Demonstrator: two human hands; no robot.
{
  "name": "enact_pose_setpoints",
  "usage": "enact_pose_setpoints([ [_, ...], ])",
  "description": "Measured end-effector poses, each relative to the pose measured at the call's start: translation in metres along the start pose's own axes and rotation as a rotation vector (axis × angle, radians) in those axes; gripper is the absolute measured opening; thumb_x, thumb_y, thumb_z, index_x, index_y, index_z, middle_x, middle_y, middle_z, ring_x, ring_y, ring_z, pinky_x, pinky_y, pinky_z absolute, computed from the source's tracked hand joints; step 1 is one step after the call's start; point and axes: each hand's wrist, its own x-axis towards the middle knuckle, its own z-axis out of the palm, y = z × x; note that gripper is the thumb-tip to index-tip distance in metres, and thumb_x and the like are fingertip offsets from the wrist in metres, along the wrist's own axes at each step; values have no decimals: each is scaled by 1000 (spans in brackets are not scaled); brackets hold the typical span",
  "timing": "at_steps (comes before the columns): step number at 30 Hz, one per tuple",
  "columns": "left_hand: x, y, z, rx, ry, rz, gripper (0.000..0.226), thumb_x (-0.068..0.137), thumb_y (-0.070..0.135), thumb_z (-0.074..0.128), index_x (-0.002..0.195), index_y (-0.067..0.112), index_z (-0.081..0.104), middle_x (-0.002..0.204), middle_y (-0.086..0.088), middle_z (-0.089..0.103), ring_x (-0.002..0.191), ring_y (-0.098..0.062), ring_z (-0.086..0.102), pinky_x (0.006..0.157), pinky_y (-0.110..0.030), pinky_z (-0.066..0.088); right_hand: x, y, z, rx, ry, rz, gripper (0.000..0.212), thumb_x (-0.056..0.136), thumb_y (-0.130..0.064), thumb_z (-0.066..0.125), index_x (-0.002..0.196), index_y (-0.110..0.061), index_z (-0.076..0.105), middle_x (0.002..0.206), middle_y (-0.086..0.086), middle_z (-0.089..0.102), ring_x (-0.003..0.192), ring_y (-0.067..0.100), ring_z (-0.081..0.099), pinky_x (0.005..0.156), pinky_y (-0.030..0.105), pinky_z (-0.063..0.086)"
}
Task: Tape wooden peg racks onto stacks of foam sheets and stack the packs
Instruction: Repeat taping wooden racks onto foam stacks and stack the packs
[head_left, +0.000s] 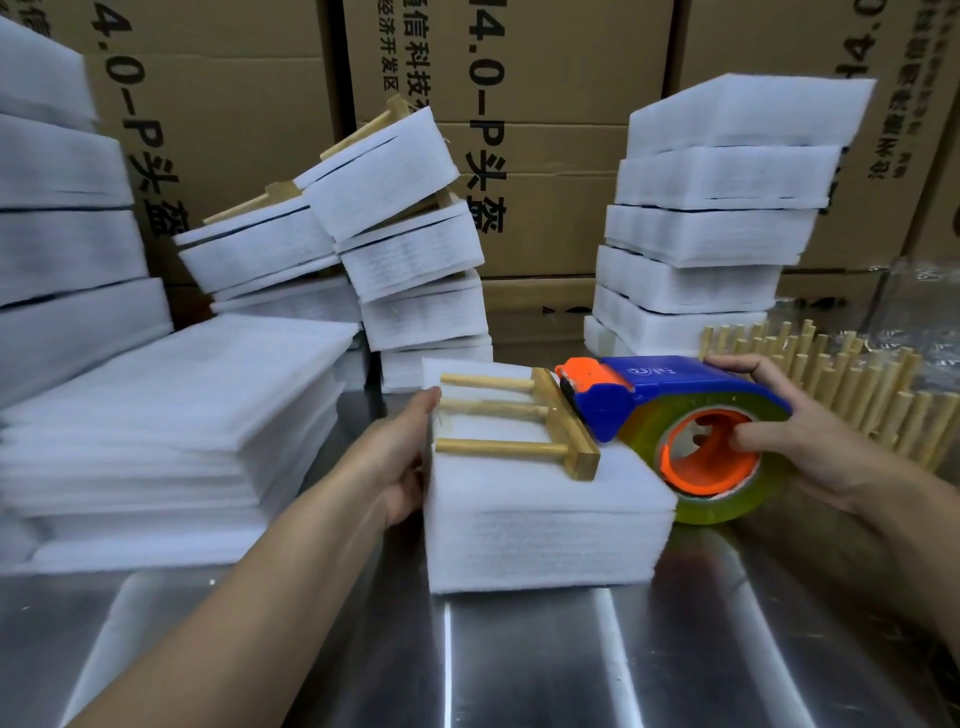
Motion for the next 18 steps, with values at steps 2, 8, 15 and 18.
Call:
enact_pose_setpoints([
  [2, 2, 3, -6, 45, 69, 46, 39, 95, 36, 50, 110, 3, 63, 93, -17, 71, 83, -28, 68, 73, -36, 55, 1, 0, 2, 3, 6, -34, 68, 65, 26, 51, 103, -30, 60, 89, -5, 72, 69, 20, 70, 54, 30, 58],
  [8, 7, 17, -37, 138, 114, 42, 29, 95, 32, 50, 101, 4, 58, 80, -16, 64, 64, -26, 60, 57, -32, 50, 3, -2, 9, 11, 17, -123, 65, 51, 6, 60, 96, -41, 66, 89, -13, 72, 70, 17, 71, 53, 26, 57],
  [15, 13, 20, -42, 246, 101, 160, 33, 96, 30, 51, 118, 6, 58, 110, -14, 66, 98, -30, 64, 91, -40, 49, 6, 4, 12, -50, -25, -106, 76, 68, 27, 53, 94, -43, 66, 89, -7, 72, 70, 20, 71, 54, 28, 58],
  [18, 0, 25, -33, 720, 204, 690, 54, 96, 50, 39, 145, 30, 34, 154, 12, 21, 143, -8, 14, 112, -26, 9, 7, 7, 14, -73, -49, -104, 75, 72, 29, 52, 98, -40, 63, 91, -6, 70, 71, 19, 70, 56, 27, 57],
])
